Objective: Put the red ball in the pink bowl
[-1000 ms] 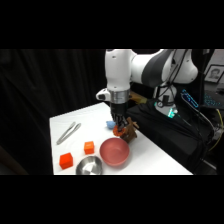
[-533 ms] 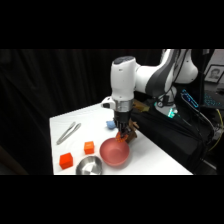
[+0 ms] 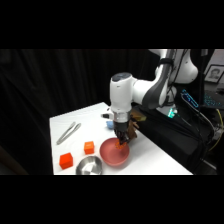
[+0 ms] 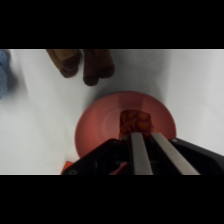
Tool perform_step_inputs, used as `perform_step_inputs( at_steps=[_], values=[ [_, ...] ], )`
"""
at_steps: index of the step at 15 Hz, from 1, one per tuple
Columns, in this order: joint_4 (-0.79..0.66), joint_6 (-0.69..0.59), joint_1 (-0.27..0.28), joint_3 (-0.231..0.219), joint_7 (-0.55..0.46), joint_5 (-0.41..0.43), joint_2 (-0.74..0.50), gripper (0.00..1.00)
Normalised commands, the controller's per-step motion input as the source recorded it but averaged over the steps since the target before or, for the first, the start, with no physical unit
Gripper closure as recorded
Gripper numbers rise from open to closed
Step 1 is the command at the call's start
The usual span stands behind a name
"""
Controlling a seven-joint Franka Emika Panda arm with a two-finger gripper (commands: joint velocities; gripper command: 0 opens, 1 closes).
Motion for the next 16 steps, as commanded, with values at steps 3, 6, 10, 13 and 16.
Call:
perform_step_inputs(
  at_steps=[3,6,10,13,16],
  values=[
    [0.13,0.15,0.088,-0.095,0.00,-0.073,0.17,0.98],
    [0.14,0.09,0.078,-0.087,-0.03,-0.037,0.14,0.65],
    [0.12,0.03,0.074,-0.095,-0.03,-0.029,0.06,0.36],
    [0.11,-0.08,0.062,-0.085,-0.03,-0.017,-0.03,0.13],
    [0.04,-0.21,0.045,-0.045,-0.05,0.023,-0.17,0.00]
  ],
)
